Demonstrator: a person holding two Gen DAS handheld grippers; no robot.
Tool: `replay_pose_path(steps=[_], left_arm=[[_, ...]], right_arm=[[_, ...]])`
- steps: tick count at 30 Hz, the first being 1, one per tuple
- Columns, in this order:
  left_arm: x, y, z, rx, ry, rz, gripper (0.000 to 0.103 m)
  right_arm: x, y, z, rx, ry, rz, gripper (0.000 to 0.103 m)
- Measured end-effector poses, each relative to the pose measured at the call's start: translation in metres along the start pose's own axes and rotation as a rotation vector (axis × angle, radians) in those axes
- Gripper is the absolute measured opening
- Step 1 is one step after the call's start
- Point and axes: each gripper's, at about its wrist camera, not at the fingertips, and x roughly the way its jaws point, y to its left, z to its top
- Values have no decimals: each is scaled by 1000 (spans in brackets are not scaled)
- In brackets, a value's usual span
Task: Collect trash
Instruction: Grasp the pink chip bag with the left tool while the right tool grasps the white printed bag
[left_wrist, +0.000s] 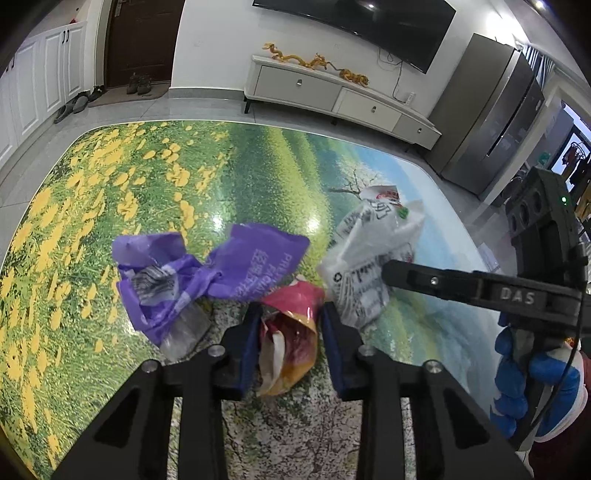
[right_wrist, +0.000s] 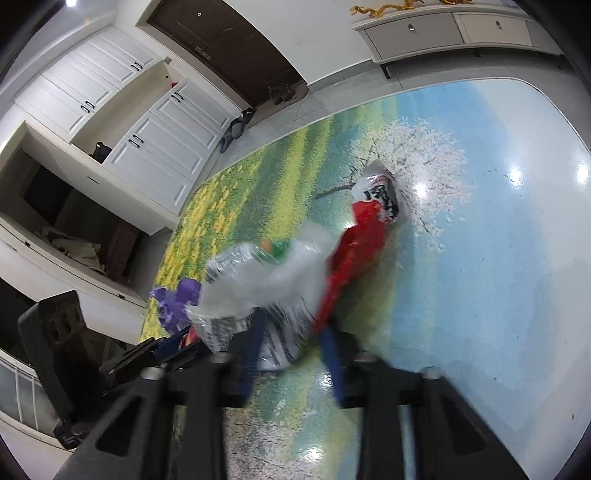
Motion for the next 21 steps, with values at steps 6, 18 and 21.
replay_pose_path(steps=[6, 18, 21], left_arm=[[-11, 0, -11, -33, -5, -20, 26], [-56, -13, -39, -62, -57, -37, 24], [-72, -18, -42, -64, -82, -46, 24]], right_arm=[[-9, 6, -10, -31, -10, -7, 6], [-69, 13, -46, -71, -81, 32, 3], [-91, 14, -52, -70, -121, 45, 3]])
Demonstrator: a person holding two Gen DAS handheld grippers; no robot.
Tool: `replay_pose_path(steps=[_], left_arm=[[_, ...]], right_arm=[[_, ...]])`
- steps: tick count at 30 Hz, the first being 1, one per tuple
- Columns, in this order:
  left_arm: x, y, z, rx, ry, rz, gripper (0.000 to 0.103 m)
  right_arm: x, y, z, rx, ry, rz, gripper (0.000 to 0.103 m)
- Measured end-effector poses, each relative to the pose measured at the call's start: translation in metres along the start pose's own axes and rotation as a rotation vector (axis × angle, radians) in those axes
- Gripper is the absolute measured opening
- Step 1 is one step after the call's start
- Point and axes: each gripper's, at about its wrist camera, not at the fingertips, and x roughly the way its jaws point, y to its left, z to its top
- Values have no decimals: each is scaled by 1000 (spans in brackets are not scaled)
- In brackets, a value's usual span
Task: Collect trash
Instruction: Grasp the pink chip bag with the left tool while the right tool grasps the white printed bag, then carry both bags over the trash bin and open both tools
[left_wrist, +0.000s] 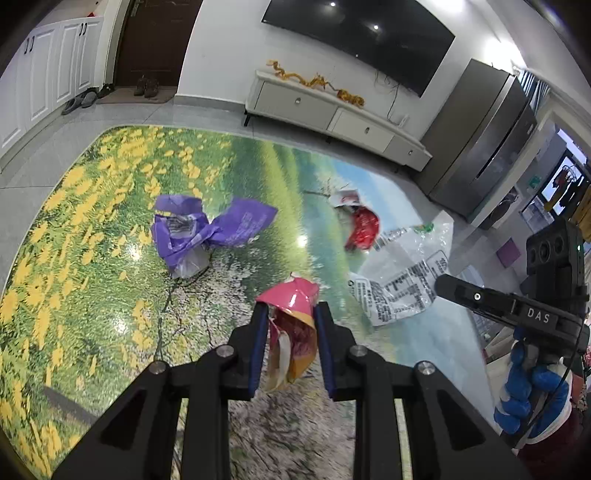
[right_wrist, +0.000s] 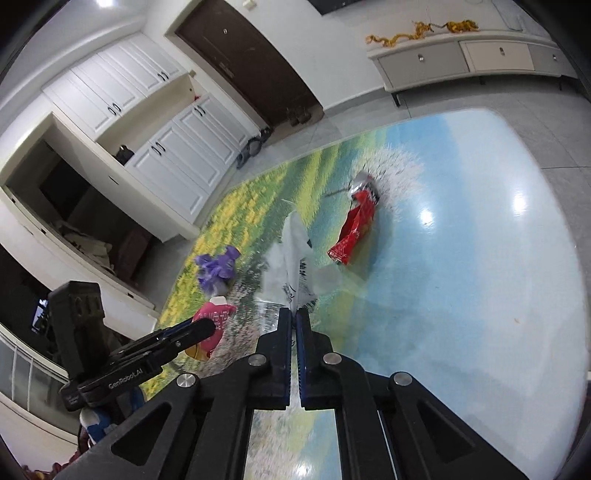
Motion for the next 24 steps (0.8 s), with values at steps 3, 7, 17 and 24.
replay_pose_path(steps=[3, 7, 17, 24], left_arm=[[-14, -8, -1, 4, -22, -8, 24], [-30, -23, -1, 18, -47, -29, 24], [-34, -108, 9, 140, -45, -158, 24], [-8, -200, 3, 274, 31, -274, 24]], right_arm=[[-18, 3, -3, -6, -28, 4, 3], [-44, 5, -11, -4, -73, 14, 3], [-143, -20, -37, 59, -236, -23, 3], [-218, -66, -76, 157, -331, -166, 3]])
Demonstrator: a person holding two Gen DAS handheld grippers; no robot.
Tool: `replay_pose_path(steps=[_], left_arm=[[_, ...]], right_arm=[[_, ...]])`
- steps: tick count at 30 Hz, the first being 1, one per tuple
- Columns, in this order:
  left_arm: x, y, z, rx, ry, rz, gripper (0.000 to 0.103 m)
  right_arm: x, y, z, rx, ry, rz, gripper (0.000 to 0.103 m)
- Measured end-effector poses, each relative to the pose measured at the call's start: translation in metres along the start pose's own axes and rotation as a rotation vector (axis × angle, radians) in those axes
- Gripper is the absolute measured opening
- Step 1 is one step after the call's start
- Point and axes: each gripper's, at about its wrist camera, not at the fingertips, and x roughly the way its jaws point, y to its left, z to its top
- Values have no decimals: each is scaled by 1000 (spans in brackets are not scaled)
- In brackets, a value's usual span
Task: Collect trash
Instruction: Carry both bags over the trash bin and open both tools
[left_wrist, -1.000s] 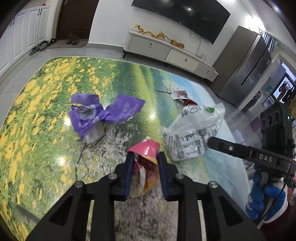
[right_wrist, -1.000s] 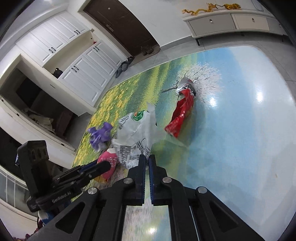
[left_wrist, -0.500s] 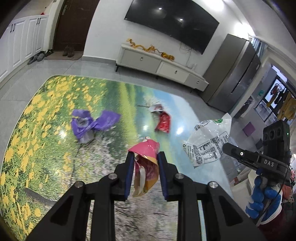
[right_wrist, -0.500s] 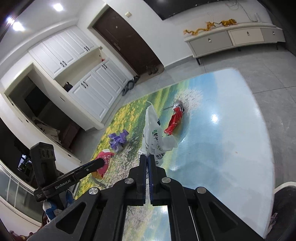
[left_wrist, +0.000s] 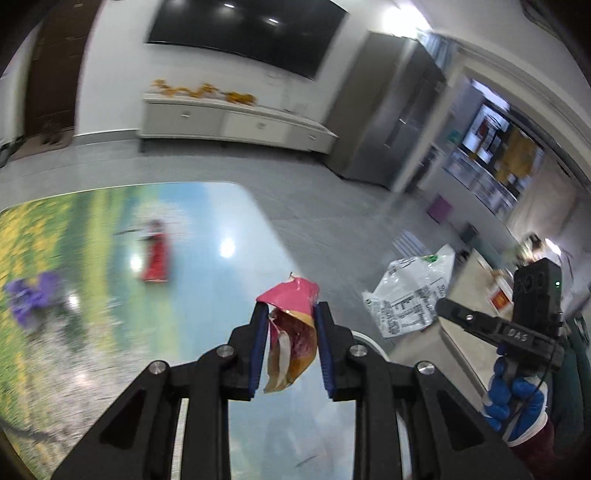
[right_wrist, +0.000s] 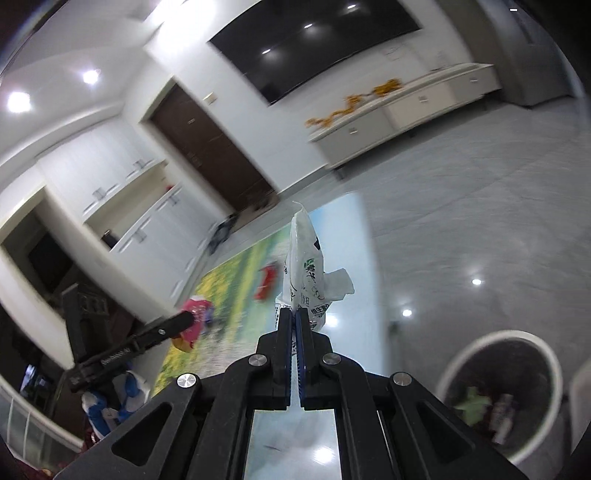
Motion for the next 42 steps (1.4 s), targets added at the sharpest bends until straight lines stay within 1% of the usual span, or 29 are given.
replay_pose_path(steps=[4, 8, 10, 13, 16, 17, 19, 21, 23, 25, 30, 33, 36, 37, 39, 40, 42], left_arm=[[41, -55, 1, 92, 77, -62, 24], [81, -97, -6, 163, 148, -89, 24], [104, -118, -11, 189, 191, -100, 24], [132, -137, -19, 207, 241, -105, 25], [152, -151, -25, 227, 271, -107, 27], [158, -156, -26, 233, 281, -111, 29], [170, -162, -26, 224, 302, -122, 31], [177, -162, -27, 201, 323, -137, 38], [176, -163, -29, 193, 323, -144, 47], [174, -158, -29, 188, 323, -146, 50], [170, -151, -26, 157, 321, -135, 52], [159, -143, -26, 155, 305, -114, 52], [145, -134, -24, 147, 268, -92, 52], [141, -131, -23, 143, 254, -85, 52], [130, -124, -21, 134, 216, -68, 52], [121, -119, -19, 126, 190, -57, 52], [108, -111, -16, 113, 148, -45, 52]], right_arm=[[-25, -40, -12, 63, -14, -106, 3], [-34, -77, -29, 119, 4, -203, 3], [-33, -91, -37, 141, 20, -232, 3], [-28, -109, -43, 170, 42, -260, 3], [-21, -127, -47, 202, 63, -274, 4], [-18, -133, -49, 214, 71, -284, 6], [-15, -147, -53, 239, 86, -299, 6], [-13, -161, -55, 267, 98, -317, 6], [-14, -170, -60, 295, 104, -328, 6], [-17, -174, -63, 308, 104, -337, 6], [-27, -178, -64, 317, 92, -352, 6], [-29, -172, -60, 304, 81, -353, 6], [-28, -167, -56, 289, 75, -350, 6], [-28, -163, -55, 282, 72, -349, 10], [-28, -155, -53, 268, 62, -351, 51], [-29, -147, -50, 253, 53, -355, 54], [-29, -137, -46, 229, 49, -349, 54]])
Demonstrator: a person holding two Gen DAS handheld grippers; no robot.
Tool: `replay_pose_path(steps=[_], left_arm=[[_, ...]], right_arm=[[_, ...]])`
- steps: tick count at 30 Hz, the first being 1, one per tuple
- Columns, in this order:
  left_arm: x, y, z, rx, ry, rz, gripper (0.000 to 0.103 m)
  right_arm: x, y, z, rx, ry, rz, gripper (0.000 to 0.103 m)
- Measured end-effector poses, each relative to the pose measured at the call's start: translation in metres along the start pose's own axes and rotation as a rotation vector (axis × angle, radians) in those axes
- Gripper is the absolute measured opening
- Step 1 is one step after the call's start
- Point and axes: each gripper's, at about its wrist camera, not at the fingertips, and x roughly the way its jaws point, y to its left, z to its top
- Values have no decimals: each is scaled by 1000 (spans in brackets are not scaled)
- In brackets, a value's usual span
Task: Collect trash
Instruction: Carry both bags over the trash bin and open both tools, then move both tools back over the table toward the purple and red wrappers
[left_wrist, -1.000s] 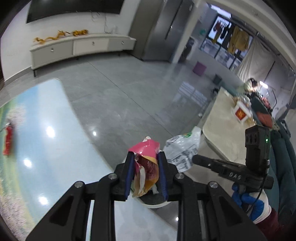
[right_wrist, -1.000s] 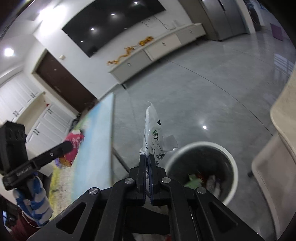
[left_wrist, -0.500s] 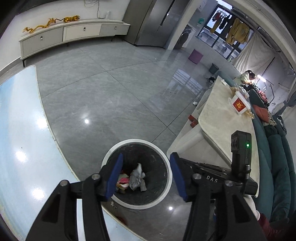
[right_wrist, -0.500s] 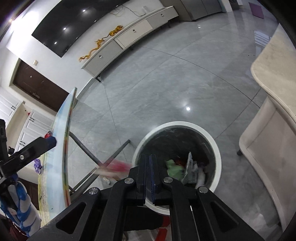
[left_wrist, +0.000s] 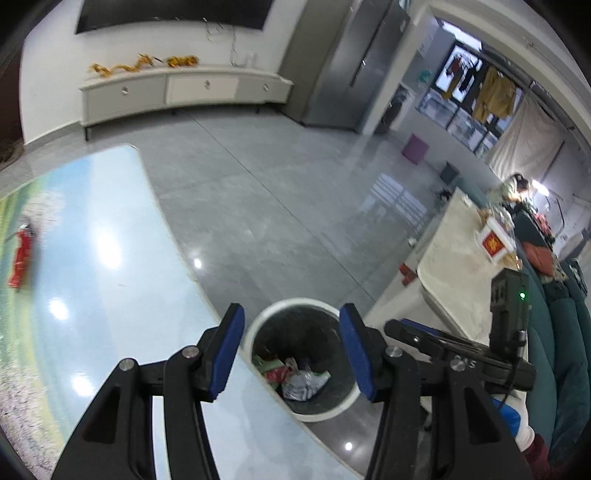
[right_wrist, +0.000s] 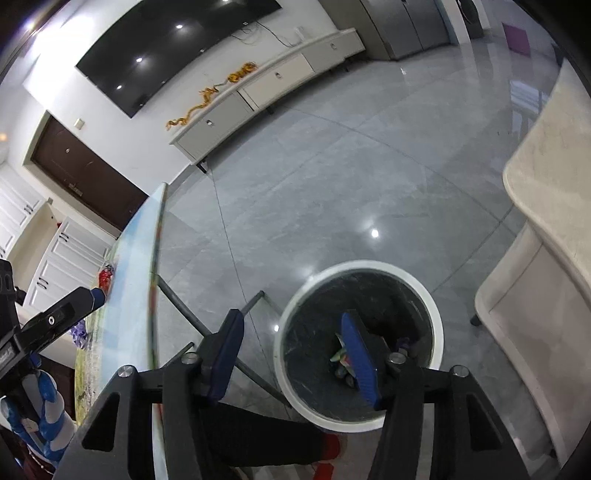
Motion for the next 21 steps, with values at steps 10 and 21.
replay_pose_path(steps=[10, 21], left_arm=[[-77, 45, -8, -16, -136, 100, 52], [-163, 122, -38, -110, -278, 292, 52]], right_arm=[[-32, 63, 12, -93, -98, 91, 69], [-50, 145, 19, -223, -185, 143, 103]])
